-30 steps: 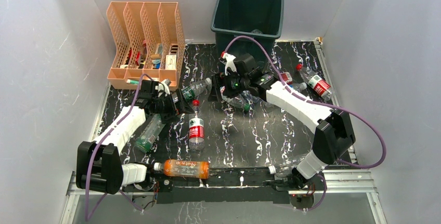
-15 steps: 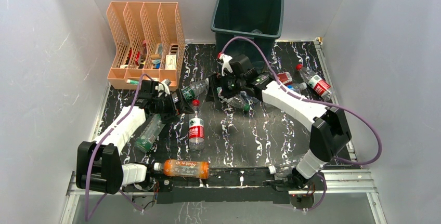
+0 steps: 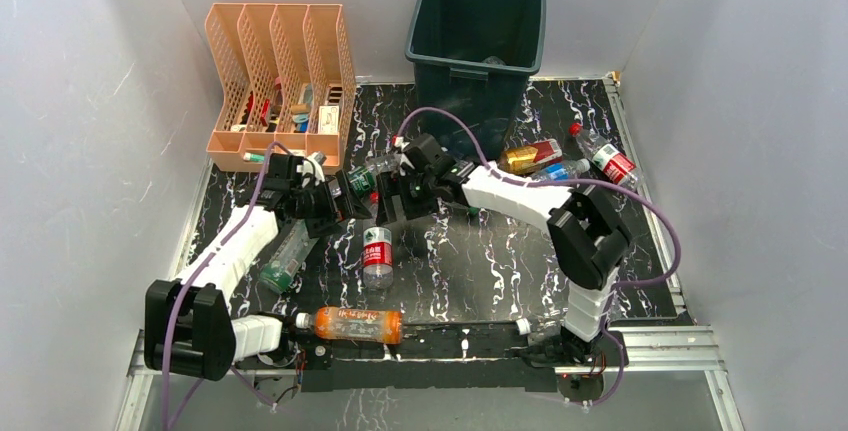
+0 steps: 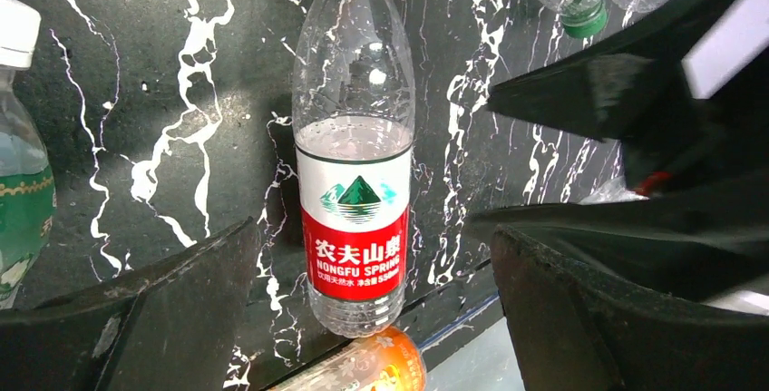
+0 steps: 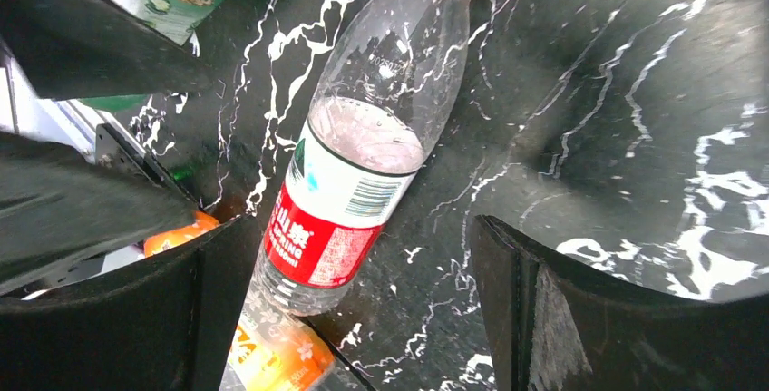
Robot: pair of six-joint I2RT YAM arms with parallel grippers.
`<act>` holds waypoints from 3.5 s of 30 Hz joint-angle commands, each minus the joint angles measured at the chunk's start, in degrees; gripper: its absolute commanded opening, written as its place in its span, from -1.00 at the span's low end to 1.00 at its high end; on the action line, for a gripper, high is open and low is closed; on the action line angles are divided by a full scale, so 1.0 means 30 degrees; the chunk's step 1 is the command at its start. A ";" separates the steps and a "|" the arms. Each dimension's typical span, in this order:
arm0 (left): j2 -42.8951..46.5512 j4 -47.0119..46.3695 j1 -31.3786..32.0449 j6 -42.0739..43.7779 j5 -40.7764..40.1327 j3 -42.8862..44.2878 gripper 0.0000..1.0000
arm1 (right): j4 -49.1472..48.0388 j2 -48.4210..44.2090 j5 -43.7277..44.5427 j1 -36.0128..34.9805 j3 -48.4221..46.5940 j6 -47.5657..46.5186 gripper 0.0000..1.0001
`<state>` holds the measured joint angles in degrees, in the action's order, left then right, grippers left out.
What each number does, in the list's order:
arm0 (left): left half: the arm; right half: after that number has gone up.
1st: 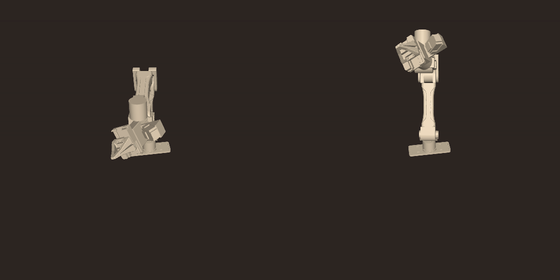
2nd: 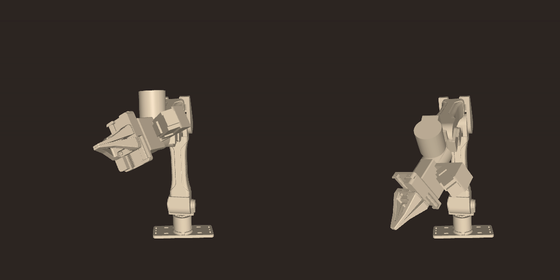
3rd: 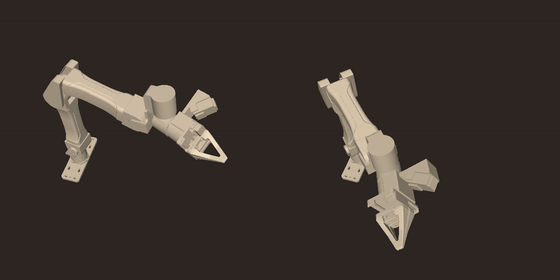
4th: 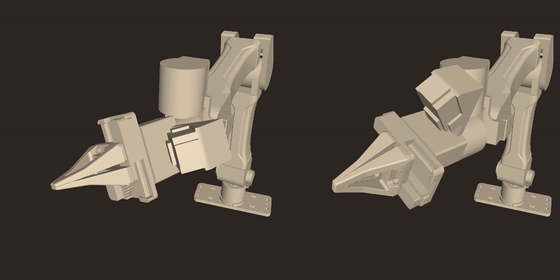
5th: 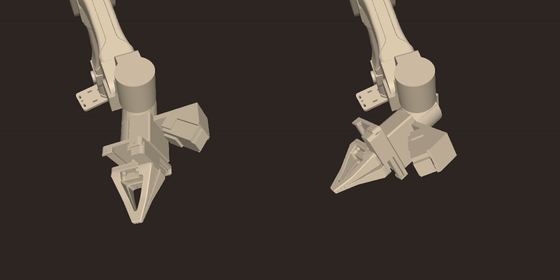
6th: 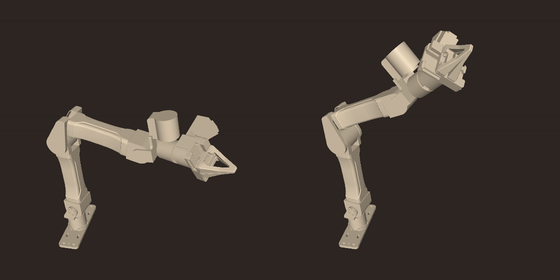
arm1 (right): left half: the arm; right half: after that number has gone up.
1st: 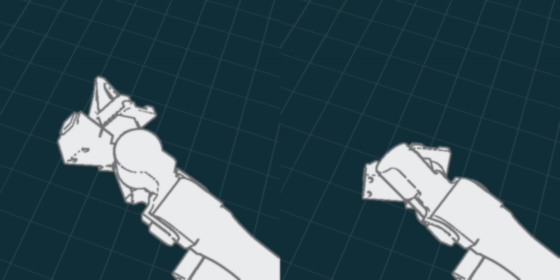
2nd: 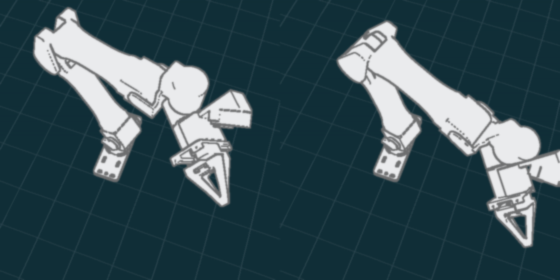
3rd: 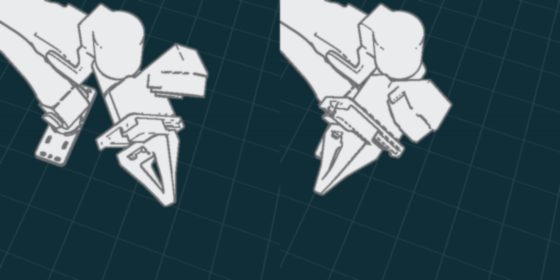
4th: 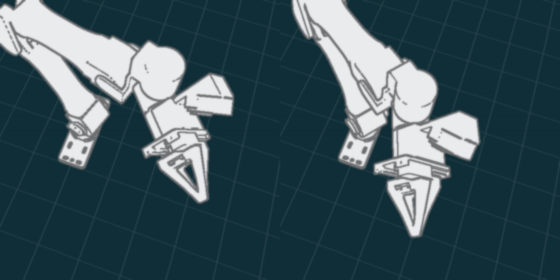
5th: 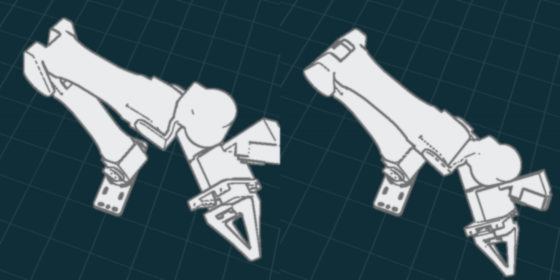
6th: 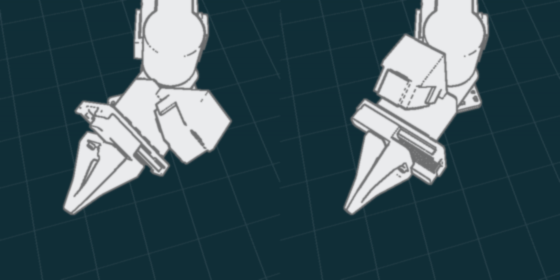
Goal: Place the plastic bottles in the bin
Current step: Pick up the plastic bottle at the center of the board, then place the plastic bottle in the trash bin.
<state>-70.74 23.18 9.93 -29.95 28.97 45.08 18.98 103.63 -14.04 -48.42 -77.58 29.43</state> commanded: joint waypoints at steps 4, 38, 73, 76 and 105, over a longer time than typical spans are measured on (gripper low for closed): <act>0.1663 0.1247 0.0087 0.0101 -0.0895 0.1555 0.96 | -0.0755 0.1850 -0.0805 -0.0504 -0.1399 0.1919 0.93; 0.1989 0.1512 0.0091 -0.0053 -0.0666 0.2276 0.96 | -0.0137 0.3411 -0.0525 -0.1495 -0.2177 0.1460 0.06; 0.0926 0.0255 0.0085 -0.0466 0.0399 0.1589 0.96 | 0.3730 -0.3659 0.2891 0.1725 -0.5348 -0.2424 0.01; 0.0691 0.0029 0.0113 -0.0499 0.0560 0.1364 0.96 | 0.3662 -0.3710 0.2514 0.1970 -0.6034 -0.2589 0.01; -0.0614 -0.1056 0.2672 -0.1307 -0.0269 0.0985 0.96 | -0.3619 -0.1418 -0.0651 1.0634 -1.5214 -0.0296 0.07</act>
<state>-72.38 19.66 17.43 -33.61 28.25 48.21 19.92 98.00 -14.37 -23.16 -119.68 24.36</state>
